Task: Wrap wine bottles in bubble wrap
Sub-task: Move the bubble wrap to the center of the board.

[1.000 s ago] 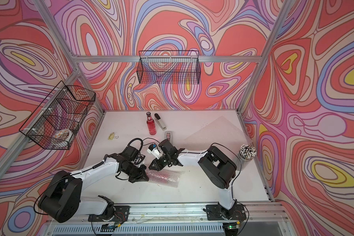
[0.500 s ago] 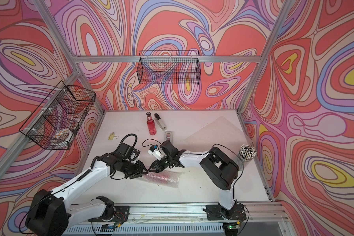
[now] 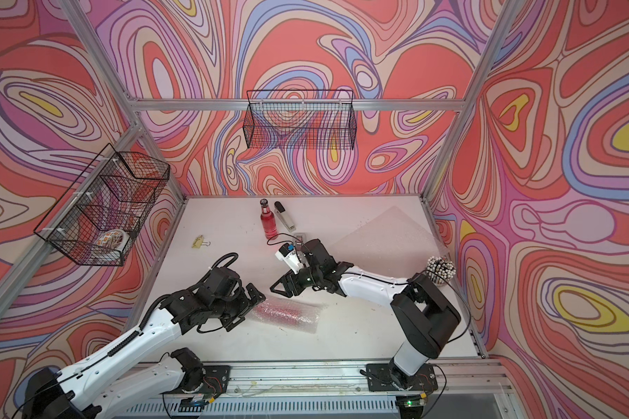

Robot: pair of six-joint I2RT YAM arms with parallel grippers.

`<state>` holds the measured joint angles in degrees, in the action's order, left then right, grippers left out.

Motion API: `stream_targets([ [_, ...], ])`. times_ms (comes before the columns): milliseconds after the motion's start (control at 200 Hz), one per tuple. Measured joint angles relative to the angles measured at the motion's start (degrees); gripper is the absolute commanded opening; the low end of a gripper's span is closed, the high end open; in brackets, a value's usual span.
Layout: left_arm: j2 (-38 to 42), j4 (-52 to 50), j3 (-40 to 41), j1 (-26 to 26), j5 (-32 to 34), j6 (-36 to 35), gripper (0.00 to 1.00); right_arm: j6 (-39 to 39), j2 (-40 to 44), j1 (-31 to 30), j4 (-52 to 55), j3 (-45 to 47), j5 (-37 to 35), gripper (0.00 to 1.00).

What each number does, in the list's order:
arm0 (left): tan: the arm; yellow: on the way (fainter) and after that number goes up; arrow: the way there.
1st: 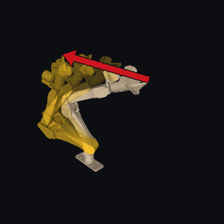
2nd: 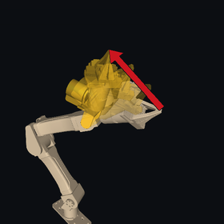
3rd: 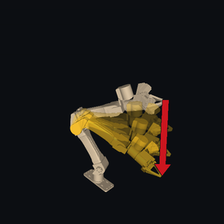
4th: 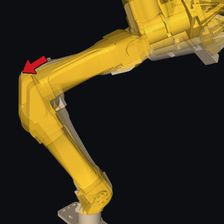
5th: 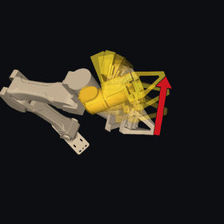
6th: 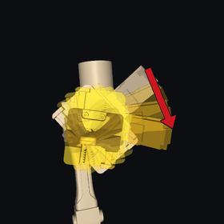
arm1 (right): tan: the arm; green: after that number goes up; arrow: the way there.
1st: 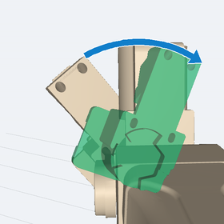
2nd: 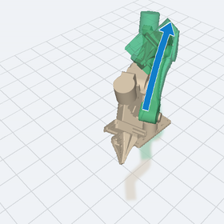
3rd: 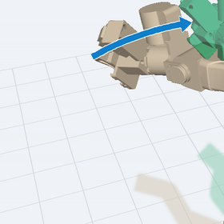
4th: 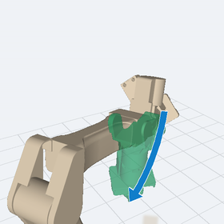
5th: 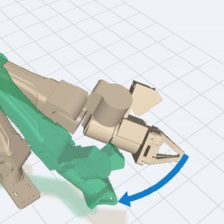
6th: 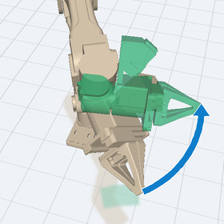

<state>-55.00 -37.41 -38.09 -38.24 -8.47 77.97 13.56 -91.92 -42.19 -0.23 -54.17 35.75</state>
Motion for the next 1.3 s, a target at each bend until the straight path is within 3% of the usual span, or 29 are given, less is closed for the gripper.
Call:
stream_targets([
  [155, -6.71, -1.05, -2.54, -2.75, 3.67, 7.87, 1.00, -0.83, 3.19, 2.14, 1.31, 1.68, -1.57, 0.64],
  [566, -19.45, 0.85, -4.33, -6.45, 6.67, 19.71, 0.97, -0.39, 4.61, 3.56, 1.07, 4.35, -2.56, 0.64],
  [731, -23.45, 4.57, -4.81, -6.64, 7.26, 22.67, 0.85, -0.17, 4.76, 3.89, 1.07, 4.66, -2.51, 0.64],
  [896, -24.15, 6.34, -4.81, -6.73, 8.66, 24.76, 0.64, -0.11, 5.99, 3.98, 1.14, 4.81, -2.58, 0.64],
  [1107, -22.88, 7.39, -3.63, -4.63, 8.70, 25.51, 0.56, 0.07, 7.45, 4.20, 1.31, 5.29, -2.78, 0.63],
  [1302, -20.65, 3.72, -3.34, 2.54, 9.27, 20.13, 0.55, 0.09, 7.54, 4.31, 1.81, 5.88, -3.26, 0.64],
])
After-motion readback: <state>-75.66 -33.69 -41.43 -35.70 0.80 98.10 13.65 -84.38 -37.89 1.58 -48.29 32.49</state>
